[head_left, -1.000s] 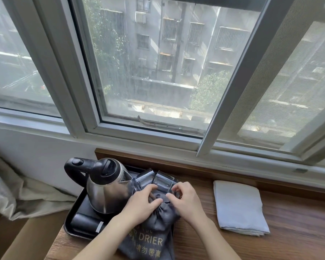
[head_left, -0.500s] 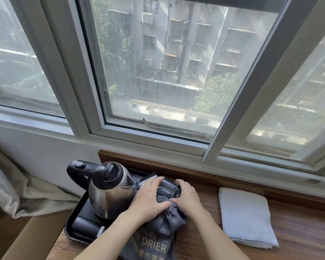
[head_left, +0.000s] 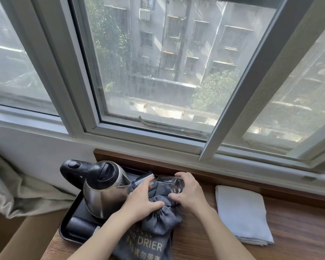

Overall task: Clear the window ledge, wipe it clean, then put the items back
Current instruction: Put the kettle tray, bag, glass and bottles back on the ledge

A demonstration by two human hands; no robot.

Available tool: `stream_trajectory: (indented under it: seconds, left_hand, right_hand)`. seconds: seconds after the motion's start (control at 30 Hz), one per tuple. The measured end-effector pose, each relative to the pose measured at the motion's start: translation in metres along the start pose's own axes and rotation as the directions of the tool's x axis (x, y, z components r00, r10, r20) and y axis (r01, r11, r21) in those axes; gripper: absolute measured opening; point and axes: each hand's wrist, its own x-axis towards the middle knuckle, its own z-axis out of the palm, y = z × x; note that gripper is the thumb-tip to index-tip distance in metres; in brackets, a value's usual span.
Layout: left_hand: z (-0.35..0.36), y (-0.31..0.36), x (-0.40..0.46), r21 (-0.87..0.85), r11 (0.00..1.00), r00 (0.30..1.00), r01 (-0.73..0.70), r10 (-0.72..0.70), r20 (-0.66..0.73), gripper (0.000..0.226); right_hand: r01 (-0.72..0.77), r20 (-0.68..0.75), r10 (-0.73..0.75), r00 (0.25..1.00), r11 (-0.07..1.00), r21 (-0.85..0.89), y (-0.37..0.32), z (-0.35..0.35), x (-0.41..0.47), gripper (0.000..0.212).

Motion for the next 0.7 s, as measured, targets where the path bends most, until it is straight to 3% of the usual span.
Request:
stream_trajectory:
  seconds: [0.3,0.7]
  left_hand:
    - [-0.001,0.0,-0.005,0.004,1.0,1.0,0.007,-0.007,0.008,0.096]
    - [-0.002,-0.002,-0.007,0.088,0.995,0.998,-0.042,0.037,0.06,0.096]
  right_hand:
    - [0.084,0.05,-0.077,0.996,0.986,-0.142,-0.008,-0.008,0.003,0.078]
    - [0.086,0.168,-0.04,0.985,0.957,-0.276,-0.026,0.006,0.01,0.075]
